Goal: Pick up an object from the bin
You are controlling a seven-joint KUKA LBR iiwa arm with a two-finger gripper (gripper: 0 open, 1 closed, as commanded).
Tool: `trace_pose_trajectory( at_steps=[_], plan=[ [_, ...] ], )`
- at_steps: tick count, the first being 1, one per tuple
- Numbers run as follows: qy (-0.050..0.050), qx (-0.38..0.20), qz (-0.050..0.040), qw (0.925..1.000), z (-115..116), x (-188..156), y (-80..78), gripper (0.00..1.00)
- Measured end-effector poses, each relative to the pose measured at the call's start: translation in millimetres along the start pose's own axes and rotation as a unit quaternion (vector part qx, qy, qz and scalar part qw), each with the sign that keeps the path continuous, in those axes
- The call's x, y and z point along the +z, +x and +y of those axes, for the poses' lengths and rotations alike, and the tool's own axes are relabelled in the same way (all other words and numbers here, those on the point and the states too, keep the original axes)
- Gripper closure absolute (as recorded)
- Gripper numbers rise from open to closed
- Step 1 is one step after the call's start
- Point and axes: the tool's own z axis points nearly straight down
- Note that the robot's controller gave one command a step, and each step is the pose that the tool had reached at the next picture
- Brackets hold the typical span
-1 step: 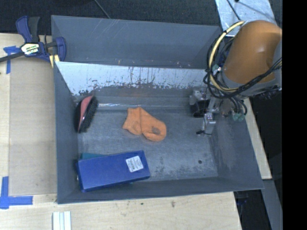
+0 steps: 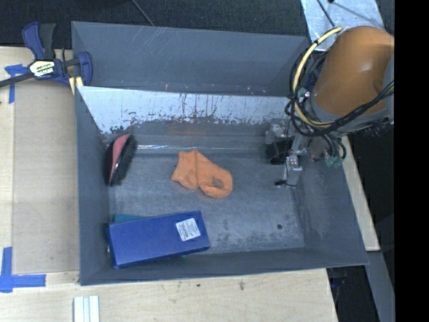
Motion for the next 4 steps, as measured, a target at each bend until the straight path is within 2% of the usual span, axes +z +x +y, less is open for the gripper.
trace_pose_trajectory(
  at_steps=[1, 2, 3, 4],
  plan=[
    [0.0, 0.01, -0.0028, 0.9999, 29, 41, -31.0, 0.0],
    [-0.001, 0.035, 0.0014, 0.9994, 43, 64, -25.3, 0.0],
    [0.0, 0.029, 0.0002, 0.9996, 74, 87, -27.1, 0.0],
    [-0.001, 0.081, 0.0007, 0.9967, 88, 117, -20.2, 0.0]
  ],
)
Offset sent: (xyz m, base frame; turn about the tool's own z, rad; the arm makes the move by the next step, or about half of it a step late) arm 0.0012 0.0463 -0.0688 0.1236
